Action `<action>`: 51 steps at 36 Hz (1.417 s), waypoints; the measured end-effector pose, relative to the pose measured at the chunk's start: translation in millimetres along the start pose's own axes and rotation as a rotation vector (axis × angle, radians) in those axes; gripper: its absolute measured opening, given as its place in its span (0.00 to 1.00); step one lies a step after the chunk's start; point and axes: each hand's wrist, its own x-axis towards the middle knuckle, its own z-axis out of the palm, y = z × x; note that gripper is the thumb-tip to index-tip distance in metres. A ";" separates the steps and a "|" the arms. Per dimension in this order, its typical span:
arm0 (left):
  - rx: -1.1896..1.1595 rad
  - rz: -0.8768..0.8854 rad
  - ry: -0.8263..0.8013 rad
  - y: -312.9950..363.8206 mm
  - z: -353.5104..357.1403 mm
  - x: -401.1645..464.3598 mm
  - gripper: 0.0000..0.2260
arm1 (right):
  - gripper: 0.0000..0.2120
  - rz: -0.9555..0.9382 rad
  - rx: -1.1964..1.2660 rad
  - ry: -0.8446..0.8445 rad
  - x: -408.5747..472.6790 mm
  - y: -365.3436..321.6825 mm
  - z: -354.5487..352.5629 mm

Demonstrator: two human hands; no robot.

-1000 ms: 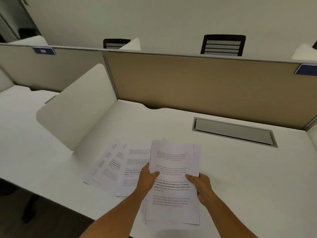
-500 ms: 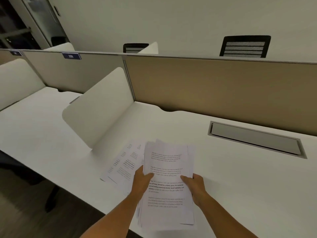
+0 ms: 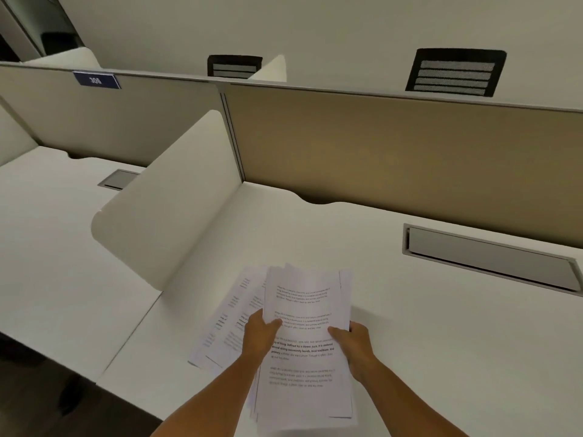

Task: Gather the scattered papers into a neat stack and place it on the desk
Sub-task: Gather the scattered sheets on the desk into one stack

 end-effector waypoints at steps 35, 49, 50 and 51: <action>0.206 -0.160 -0.019 -30.5 6.6 75.5 0.13 | 0.20 0.077 -0.451 0.225 75.3 19.3 42.8; -0.004 -0.131 -0.133 -14.4 0.7 43.1 0.21 | 0.11 0.118 -0.107 0.232 43.6 5.6 37.7; -0.019 -0.116 -0.126 -14.0 -0.1 42.1 0.22 | 0.08 0.106 -0.098 0.223 39.8 5.6 36.2; -0.031 -0.109 -0.121 -12.9 -2.0 41.2 0.24 | 0.06 0.088 -0.092 0.209 36.3 5.3 34.9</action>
